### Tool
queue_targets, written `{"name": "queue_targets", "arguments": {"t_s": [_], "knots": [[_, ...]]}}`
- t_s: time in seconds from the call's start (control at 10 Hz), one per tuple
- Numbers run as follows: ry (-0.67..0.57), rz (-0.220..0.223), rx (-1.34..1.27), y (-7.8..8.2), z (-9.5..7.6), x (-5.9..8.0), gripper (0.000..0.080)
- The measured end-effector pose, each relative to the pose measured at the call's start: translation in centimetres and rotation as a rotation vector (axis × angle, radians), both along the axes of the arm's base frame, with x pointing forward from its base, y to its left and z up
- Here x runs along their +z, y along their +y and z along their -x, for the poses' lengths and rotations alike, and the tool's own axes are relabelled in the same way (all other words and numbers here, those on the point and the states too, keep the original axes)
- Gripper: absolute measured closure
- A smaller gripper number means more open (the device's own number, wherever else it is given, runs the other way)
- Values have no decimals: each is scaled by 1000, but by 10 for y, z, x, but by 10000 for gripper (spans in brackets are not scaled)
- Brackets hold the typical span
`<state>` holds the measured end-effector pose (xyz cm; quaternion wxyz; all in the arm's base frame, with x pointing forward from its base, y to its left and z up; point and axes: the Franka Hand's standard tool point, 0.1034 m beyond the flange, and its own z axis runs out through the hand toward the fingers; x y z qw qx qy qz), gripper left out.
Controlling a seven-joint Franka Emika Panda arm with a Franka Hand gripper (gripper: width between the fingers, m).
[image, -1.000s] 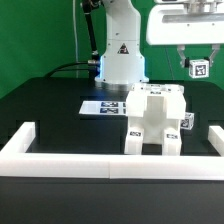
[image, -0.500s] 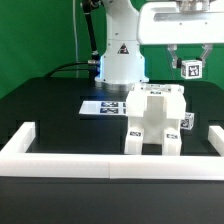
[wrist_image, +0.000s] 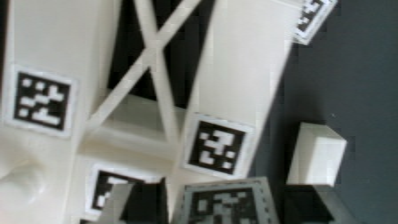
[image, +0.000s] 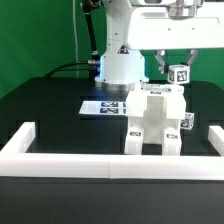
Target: Assemble chair
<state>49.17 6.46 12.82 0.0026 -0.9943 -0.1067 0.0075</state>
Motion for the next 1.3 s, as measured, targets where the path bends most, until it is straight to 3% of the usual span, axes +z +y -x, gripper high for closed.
{"name": "queue_targets", "arguments": {"t_s": [0.3,0.8,1.3], "knots": [[0,0,-17,1,0,0,509],[-8,9,8,-4,-18,1,509],[-14,12,8,-4,-19,0,509]]}}
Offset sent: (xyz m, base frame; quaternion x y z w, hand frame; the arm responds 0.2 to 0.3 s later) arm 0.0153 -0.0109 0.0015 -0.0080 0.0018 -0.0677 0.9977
